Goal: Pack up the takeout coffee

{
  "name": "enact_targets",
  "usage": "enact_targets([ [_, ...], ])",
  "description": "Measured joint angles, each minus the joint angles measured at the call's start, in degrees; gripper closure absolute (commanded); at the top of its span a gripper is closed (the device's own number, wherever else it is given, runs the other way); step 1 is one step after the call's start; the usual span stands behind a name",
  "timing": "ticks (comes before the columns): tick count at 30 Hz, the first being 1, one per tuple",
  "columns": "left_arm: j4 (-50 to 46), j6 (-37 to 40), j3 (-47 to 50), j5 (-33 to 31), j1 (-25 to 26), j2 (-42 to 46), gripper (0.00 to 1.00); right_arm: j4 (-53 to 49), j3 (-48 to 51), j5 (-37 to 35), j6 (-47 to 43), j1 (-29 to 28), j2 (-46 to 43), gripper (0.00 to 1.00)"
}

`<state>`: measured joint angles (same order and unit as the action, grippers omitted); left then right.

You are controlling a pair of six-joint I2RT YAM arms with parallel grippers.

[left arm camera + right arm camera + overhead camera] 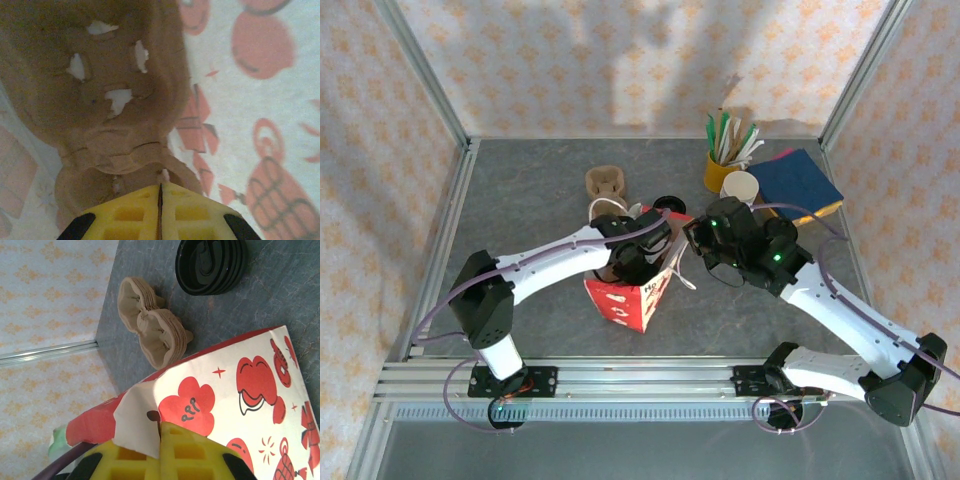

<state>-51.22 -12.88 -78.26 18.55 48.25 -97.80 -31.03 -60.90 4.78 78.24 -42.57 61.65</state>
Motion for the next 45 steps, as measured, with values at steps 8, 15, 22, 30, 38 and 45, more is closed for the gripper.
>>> enact_targets([
  [8,3.3,0.0,2.5,2.4,0.0,-1.6,0.89,0.7,0.1,0.6,0.0,0.0,0.0,1.00],
  [15,5.7,0.0,3.8,4.4,0.0,-4.0,0.89,0.8,0.3,1.0,0.0,0.0,-0.1,1.00],
  [22,7.7,0.0,4.6,6.4,0.0,-4.9,0.89,1.0,0.5,1.0,0.0,0.0,-0.5,1.00],
  [30,10.7,0.0,6.5,8.5,0.0,-5.3,0.89,0.9,0.6,1.2,0.0,0.0,-0.6,1.00],
  [38,12.0,0.0,6.9,9.6,0.0,-6.1,0.89,0.9,0.6,2.1,-0.4,0.0,-0.6,1.00],
  [45,12.8,0.0,6.9,9.8,0.0,-6.7,0.90,0.9,0.6,3.0,-1.1,0.0,-0.9,1.00],
])
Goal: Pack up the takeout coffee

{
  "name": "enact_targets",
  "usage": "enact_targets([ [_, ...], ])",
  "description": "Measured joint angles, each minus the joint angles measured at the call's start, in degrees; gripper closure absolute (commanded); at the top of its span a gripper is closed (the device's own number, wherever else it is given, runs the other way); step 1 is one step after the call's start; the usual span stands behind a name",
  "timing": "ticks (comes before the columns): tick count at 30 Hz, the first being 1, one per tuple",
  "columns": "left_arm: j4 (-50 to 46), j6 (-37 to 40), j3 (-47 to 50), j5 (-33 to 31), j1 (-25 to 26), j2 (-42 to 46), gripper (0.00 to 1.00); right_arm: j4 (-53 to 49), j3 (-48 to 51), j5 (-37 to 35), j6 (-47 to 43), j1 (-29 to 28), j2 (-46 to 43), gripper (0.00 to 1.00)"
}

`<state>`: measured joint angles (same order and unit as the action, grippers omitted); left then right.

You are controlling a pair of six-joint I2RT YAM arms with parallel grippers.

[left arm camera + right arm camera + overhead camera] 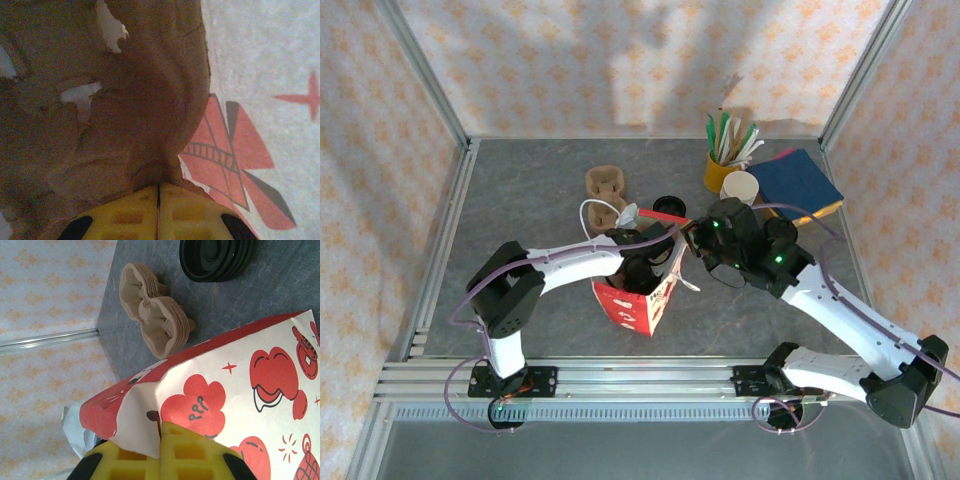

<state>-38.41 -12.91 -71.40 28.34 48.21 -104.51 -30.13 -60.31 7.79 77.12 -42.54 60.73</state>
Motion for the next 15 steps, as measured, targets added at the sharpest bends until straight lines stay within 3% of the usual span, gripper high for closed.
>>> enact_targets([
  [15,1.2,-0.5,-1.7,0.5,0.1,0.4,0.88,-1.0,0.0,-1.2,-1.4,0.0,-3.3,1.00],
])
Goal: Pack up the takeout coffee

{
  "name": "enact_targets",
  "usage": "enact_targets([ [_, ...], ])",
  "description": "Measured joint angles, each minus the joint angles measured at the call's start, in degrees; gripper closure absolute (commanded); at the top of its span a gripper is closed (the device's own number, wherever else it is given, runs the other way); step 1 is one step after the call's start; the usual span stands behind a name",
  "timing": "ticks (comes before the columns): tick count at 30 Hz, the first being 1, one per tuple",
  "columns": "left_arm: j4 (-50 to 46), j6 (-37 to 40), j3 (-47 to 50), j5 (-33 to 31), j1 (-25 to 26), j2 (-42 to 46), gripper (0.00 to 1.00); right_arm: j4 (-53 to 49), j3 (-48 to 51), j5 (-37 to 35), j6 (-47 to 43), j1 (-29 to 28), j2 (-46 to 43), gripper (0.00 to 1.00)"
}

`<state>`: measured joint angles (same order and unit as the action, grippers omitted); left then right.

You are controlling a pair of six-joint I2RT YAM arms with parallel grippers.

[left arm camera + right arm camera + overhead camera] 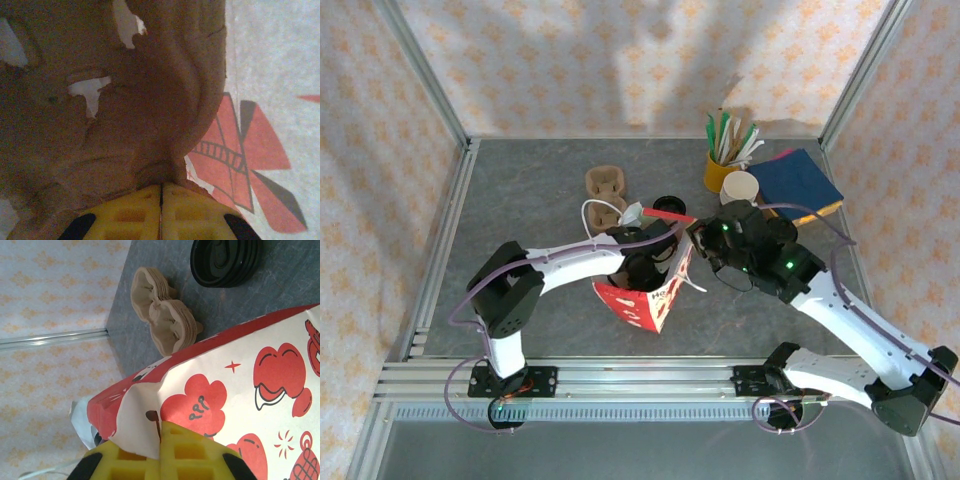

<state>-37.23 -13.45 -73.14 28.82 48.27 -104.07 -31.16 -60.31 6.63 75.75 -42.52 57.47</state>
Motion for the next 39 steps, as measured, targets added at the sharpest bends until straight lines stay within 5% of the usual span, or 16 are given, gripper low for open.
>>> enact_targets([
  [23,-6.3,-6.2,-5.5,-10.3,-0.9,11.2,0.90,-3.4,-1.6,-2.2,-8.8,0.0,3.3,1.00],
  [39,-1.2,-10.4,-7.3,-7.4,-1.8,19.7,0.83,-3.9,-1.9,-2.8,-11.5,0.0,3.3,1.00],
])
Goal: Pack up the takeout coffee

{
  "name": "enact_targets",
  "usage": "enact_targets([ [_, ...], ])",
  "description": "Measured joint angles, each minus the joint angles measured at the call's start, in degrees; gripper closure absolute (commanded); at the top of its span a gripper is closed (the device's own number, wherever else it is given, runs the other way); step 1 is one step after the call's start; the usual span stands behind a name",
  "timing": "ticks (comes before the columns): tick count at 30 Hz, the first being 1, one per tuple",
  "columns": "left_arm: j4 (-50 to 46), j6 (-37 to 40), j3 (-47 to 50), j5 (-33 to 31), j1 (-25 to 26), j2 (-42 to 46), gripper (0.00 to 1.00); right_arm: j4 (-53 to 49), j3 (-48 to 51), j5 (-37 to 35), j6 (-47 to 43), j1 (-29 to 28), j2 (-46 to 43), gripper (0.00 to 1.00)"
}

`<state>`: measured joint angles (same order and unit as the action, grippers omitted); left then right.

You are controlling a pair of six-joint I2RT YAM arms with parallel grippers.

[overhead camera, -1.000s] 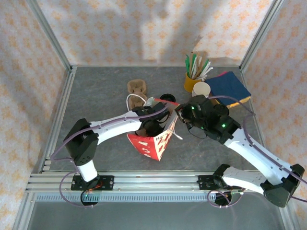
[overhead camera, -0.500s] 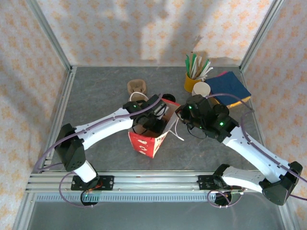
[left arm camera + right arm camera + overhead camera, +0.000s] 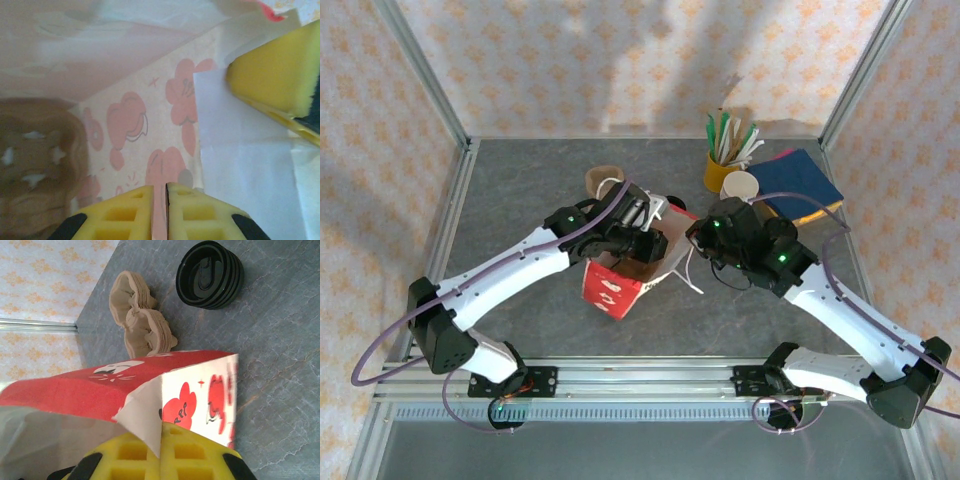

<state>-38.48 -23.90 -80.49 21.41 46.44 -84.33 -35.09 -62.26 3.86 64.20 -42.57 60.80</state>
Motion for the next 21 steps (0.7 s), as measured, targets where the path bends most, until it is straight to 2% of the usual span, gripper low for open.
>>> enact_targets([
  [9,6.4,-2.8,2.0,7.1,-0.1,3.7,0.83,0.2,-0.4,1.0,-0.8,0.0,0.0,1.00],
  [12,7.5,-3.3,2.0,8.2,-0.7,5.7,0.83,0.5,-0.4,1.6,-2.0,0.0,0.0,1.00],
  [14,7.5,-3.2,1.8,7.9,-1.6,7.4,0.80,0.6,-0.4,2.0,-3.5,0.0,-0.1,1.00],
  [17,6.6,-2.9,0.7,4.0,-4.3,11.1,0.75,2.0,-0.4,2.6,-7.0,0.0,-0.8,1.00],
  [21,4.9,-2.1,-2.5,-5.0,-9.6,17.5,0.71,5.5,-0.3,4.1,-12.4,0.0,-4.2,1.00],
])
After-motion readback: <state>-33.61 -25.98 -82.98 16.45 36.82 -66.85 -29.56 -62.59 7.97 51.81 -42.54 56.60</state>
